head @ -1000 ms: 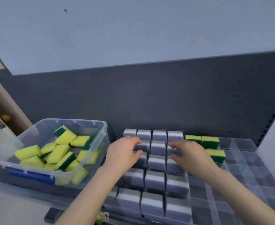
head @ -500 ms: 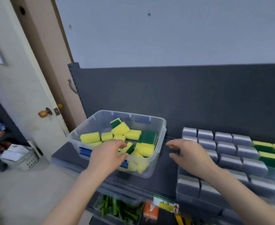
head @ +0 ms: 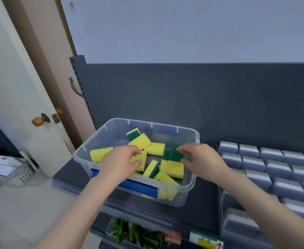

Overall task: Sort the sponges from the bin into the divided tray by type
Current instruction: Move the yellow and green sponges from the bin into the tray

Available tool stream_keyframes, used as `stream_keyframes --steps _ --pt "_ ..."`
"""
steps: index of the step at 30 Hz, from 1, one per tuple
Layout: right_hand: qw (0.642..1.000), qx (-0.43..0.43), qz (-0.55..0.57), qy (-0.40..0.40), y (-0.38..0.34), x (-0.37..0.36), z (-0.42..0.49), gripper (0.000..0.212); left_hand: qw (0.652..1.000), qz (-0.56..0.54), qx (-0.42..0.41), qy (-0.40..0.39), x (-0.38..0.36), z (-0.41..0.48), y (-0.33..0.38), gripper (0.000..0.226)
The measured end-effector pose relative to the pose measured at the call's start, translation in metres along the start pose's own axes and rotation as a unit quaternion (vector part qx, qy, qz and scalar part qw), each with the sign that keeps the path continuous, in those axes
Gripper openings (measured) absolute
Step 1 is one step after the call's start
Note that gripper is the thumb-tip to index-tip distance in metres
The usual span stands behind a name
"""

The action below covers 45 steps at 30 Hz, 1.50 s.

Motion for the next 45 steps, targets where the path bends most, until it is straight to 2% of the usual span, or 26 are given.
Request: stream_keyframes --steps 10,16,19,24,28,34,38,40,42,45 --pt "0.995 -0.011 -0.037 -0.088 0.036 -0.038 0.1 0.038 0.99 0.042 -0.028 -0.135 -0.057 0.096 0.014 0.033" --pt "0.975 -0.001 -0.115 -0.188 0.047 -0.072 0.131 0.048 0.953 0.098 -0.025 -0.285 -0.112 0.113 0.014 0.052" --pt "0.958 -0.006 -0.154 -0.244 0.047 -0.089 0.137 0.049 0.939 0.128 -0.026 -0.319 -0.125 0.113 0.011 0.06" --pt "0.937 -0.024 -0.199 -0.287 0.05 -0.108 0.142 0.044 0.938 0.115 -0.054 -0.323 -0.121 0.119 0.006 0.056" --pt "0.938 -0.029 -0.211 -0.273 0.05 -0.116 0.143 0.044 0.946 0.028 -0.062 -0.317 -0.102 0.126 -0.007 0.051" --pt "0.935 -0.063 -0.238 -0.256 0.041 -0.115 0.141 0.054 0.952 -0.112 -0.055 -0.281 -0.066 0.136 -0.032 0.046" --pt "0.922 -0.089 -0.279 -0.253 0.029 -0.116 0.14 0.07 0.947 -0.175 -0.067 -0.26 -0.05 0.138 -0.041 0.049" --pt "0.922 -0.102 -0.282 -0.244 0.021 -0.115 0.138 0.068 0.951 -0.192 -0.075 -0.23 -0.043 0.143 -0.043 0.046" --pt "0.93 -0.116 -0.267 -0.225 0.014 -0.113 0.136 0.057 0.956 -0.207 -0.086 -0.19 -0.033 0.15 -0.043 0.044" --pt "0.947 -0.159 -0.194 -0.199 0.01 -0.108 0.13 0.051 0.957 -0.234 -0.106 -0.134 -0.016 0.157 -0.043 0.043"
Point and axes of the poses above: each hand's wrist, its own z-axis towards the middle knuckle, its own x-axis out of the back of the hand, y = z × x, the point moved 6 cm from there along z, towards the middle knuckle, and after that the axes turned 7 degrees about -z, right-handed, at the moved point
